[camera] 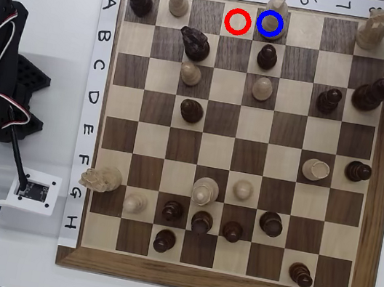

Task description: Move the piece to destination

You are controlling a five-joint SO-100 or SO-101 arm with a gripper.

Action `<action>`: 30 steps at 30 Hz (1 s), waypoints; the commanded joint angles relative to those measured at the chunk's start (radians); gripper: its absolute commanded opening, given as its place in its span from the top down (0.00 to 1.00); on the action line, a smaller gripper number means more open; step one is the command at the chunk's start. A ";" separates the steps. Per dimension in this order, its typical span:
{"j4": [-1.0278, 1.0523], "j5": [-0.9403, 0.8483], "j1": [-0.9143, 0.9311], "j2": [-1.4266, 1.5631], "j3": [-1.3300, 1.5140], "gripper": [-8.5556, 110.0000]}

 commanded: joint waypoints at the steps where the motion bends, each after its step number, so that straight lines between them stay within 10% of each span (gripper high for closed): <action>1: -0.029 -0.020 -0.018 0.060 -0.005 0.93; 30: -0.029 -0.038 -0.028 0.058 -0.005 0.93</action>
